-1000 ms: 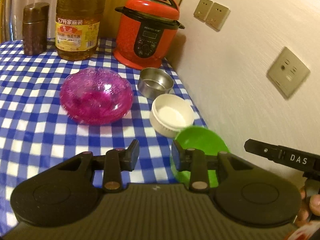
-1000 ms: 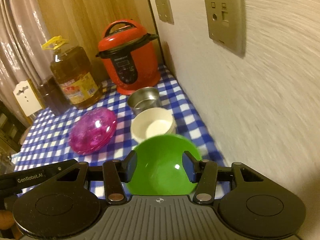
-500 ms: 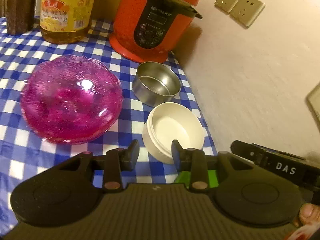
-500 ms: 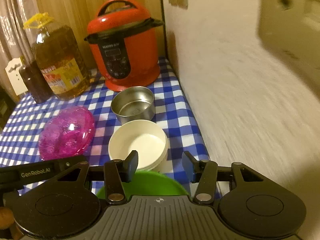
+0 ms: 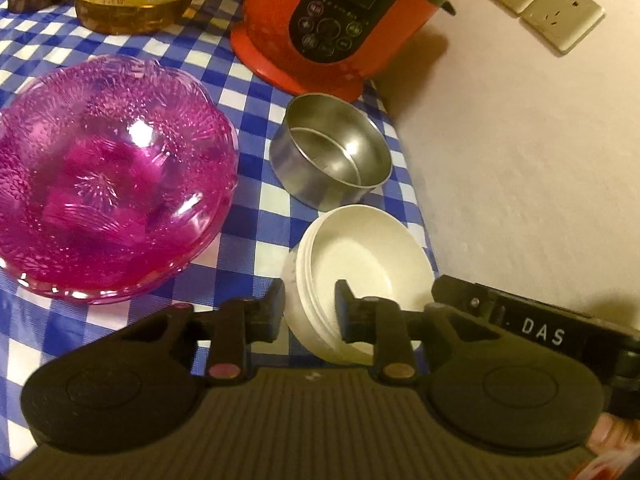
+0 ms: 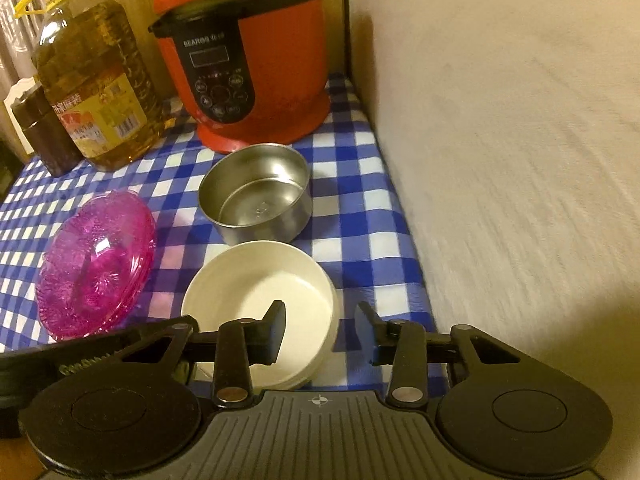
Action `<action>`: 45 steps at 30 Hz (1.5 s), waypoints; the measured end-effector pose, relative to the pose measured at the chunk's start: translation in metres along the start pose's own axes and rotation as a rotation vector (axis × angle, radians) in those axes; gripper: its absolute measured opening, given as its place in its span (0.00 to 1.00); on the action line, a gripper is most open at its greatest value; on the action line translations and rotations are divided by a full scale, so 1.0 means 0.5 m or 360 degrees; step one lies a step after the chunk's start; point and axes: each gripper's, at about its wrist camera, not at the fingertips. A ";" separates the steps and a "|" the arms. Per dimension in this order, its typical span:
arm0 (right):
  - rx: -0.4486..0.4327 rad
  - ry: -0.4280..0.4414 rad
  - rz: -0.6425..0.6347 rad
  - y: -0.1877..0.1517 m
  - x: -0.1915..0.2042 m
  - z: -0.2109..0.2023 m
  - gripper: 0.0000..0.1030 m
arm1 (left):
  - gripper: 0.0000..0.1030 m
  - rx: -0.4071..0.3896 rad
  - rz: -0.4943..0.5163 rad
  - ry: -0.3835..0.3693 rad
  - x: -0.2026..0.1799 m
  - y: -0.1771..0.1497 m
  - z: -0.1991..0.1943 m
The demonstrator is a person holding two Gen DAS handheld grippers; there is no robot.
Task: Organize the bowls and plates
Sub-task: 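Close both tools on the white bowl rim, then lift the white bowl and carry it toward the green bowl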
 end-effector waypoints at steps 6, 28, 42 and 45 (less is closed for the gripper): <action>0.0088 0.0015 -0.0025 0.008 -0.002 0.040 0.34 | 0.16 0.0013 0.0019 0.0018 -0.003 -0.003 0.023; 0.0148 0.0035 0.0057 -0.004 -0.015 0.065 0.09 | 0.13 0.0008 0.0079 0.0047 -0.015 -0.001 0.024; 0.0013 0.0017 0.0027 0.027 0.009 -0.023 0.09 | 0.12 -0.0075 0.0104 -0.0015 -0.043 0.017 -0.069; -0.0018 0.0012 0.0025 0.033 0.018 -0.053 0.09 | 0.12 -0.0094 0.0124 -0.0027 -0.053 0.019 -0.097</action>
Point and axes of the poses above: each gripper's, at about its wrist camera, not at the fingertips, and z roughly the way its jaws point, x to its left, y to its top, and after that the axes turned 14 degrees about -z, right-handed
